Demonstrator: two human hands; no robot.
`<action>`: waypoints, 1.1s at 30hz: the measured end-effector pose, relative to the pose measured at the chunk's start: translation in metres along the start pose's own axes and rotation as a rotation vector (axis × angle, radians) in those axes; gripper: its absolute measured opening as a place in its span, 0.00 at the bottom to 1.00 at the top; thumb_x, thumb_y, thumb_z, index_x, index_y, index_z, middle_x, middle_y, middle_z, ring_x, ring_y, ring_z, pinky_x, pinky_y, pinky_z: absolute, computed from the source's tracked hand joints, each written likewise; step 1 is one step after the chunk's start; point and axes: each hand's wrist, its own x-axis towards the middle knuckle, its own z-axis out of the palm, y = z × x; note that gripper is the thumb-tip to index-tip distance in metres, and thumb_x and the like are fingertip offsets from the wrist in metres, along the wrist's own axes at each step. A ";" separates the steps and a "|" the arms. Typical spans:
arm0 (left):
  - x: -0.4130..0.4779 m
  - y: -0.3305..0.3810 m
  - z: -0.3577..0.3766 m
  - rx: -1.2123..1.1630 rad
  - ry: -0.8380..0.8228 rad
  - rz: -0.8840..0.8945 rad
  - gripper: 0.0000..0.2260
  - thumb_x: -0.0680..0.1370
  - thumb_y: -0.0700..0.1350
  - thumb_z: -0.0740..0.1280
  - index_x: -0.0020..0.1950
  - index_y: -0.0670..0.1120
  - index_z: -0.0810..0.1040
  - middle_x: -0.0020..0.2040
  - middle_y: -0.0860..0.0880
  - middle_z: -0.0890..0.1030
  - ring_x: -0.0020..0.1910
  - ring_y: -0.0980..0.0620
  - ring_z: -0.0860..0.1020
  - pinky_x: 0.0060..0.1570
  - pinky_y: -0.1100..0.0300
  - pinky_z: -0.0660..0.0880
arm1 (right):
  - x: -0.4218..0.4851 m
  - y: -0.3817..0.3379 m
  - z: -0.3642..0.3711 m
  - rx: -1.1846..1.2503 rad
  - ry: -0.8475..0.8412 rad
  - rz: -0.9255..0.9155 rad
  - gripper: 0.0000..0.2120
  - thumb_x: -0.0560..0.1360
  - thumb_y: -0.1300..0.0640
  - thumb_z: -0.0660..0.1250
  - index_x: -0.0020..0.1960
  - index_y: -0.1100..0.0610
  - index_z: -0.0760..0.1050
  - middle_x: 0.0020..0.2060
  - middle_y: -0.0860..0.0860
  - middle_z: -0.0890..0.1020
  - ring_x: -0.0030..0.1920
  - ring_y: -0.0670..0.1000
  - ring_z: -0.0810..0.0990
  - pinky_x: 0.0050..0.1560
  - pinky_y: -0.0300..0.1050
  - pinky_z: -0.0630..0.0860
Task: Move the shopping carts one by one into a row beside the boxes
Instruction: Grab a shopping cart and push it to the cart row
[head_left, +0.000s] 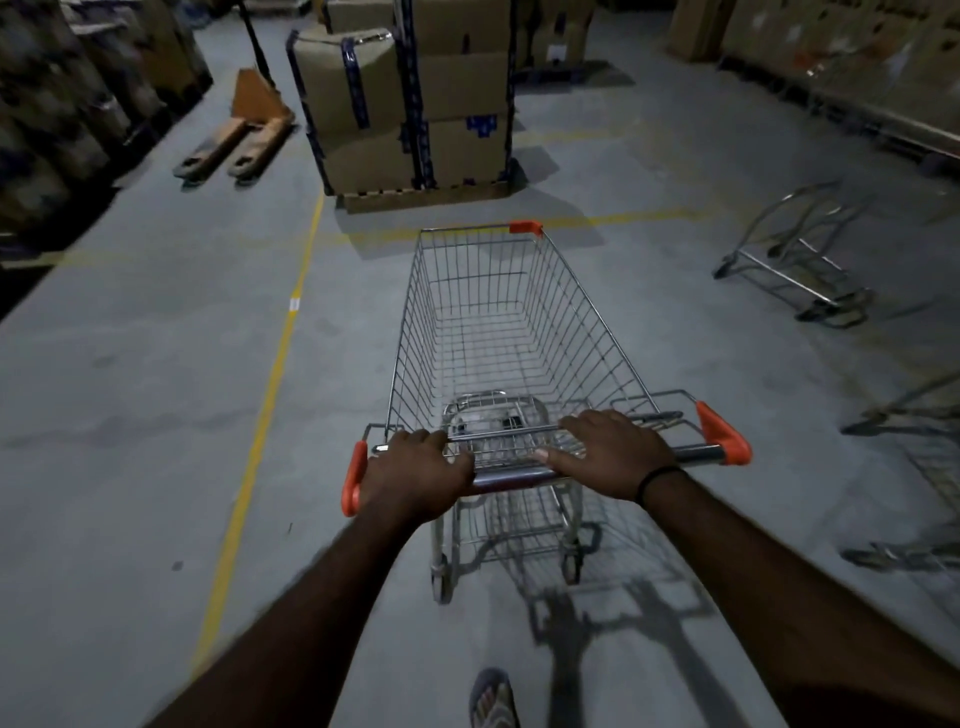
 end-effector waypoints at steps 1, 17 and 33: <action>0.016 0.002 -0.004 -0.002 0.005 -0.005 0.29 0.80 0.66 0.52 0.73 0.50 0.71 0.71 0.47 0.73 0.72 0.47 0.67 0.66 0.46 0.67 | 0.018 0.005 -0.005 0.001 0.000 -0.003 0.58 0.57 0.13 0.35 0.74 0.45 0.67 0.71 0.49 0.72 0.72 0.54 0.68 0.68 0.58 0.69; 0.282 0.032 -0.065 -0.031 0.074 -0.176 0.29 0.77 0.66 0.53 0.72 0.52 0.73 0.71 0.47 0.74 0.71 0.47 0.68 0.65 0.47 0.69 | 0.313 0.077 -0.080 -0.039 -0.002 -0.177 0.51 0.64 0.16 0.41 0.74 0.46 0.68 0.69 0.51 0.74 0.70 0.56 0.70 0.66 0.58 0.71; 0.541 0.047 -0.141 -0.090 0.085 -0.350 0.29 0.77 0.65 0.55 0.75 0.54 0.70 0.74 0.50 0.71 0.74 0.50 0.66 0.68 0.48 0.67 | 0.604 0.116 -0.161 -0.076 -0.073 -0.325 0.45 0.70 0.19 0.45 0.76 0.47 0.64 0.74 0.52 0.69 0.74 0.57 0.64 0.70 0.58 0.68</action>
